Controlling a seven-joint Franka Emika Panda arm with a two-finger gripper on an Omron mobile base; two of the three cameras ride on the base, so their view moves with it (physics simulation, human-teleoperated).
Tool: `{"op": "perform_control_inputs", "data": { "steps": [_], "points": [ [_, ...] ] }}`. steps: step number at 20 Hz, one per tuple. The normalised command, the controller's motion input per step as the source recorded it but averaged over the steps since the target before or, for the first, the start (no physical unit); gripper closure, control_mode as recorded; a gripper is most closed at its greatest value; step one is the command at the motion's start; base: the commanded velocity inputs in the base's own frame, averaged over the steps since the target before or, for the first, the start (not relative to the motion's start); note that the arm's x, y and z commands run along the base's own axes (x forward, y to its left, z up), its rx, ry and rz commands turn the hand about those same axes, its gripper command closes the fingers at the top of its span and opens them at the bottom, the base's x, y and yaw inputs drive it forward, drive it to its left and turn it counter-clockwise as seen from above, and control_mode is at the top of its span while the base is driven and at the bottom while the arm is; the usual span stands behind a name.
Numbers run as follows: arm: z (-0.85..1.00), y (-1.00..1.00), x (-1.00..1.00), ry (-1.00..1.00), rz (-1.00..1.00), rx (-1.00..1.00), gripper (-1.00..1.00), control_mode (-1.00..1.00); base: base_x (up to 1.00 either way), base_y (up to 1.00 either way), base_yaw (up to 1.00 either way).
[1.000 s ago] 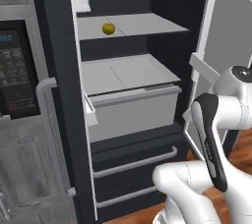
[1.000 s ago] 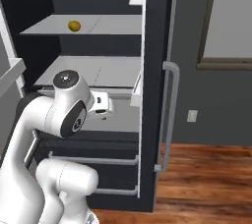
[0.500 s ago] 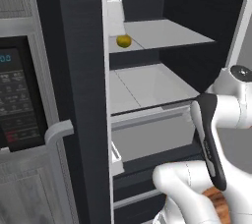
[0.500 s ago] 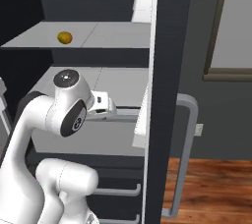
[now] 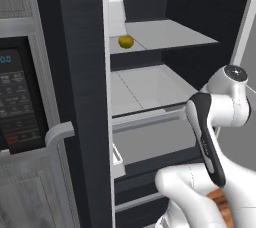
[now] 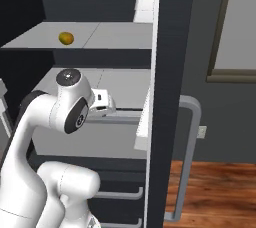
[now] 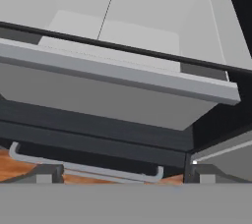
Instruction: Pick up both oranges from the fridge and place them inside the tupperware on the counter.
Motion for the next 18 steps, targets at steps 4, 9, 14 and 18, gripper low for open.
{"op": "perform_control_inputs", "data": {
  "steps": [4, 9, 14, 18],
  "points": [
    [0.35, 0.12, 0.11, -0.09, 0.00, 0.00, -1.00, -1.00, 0.00, 0.00, 0.00],
    [0.58, 0.11, 0.13, -0.16, 0.00, 0.00, -1.00, -1.00, 0.00, 0.00, 0.00],
    [0.73, 0.22, 0.13, -0.15, 0.00, 0.03, -1.00, -1.00, 0.00, 0.00, 0.00],
    [0.73, 0.48, 0.15, -0.01, 0.00, 0.12, -1.00, -1.00, 0.00, 0.00, 0.00]
  ]
}}
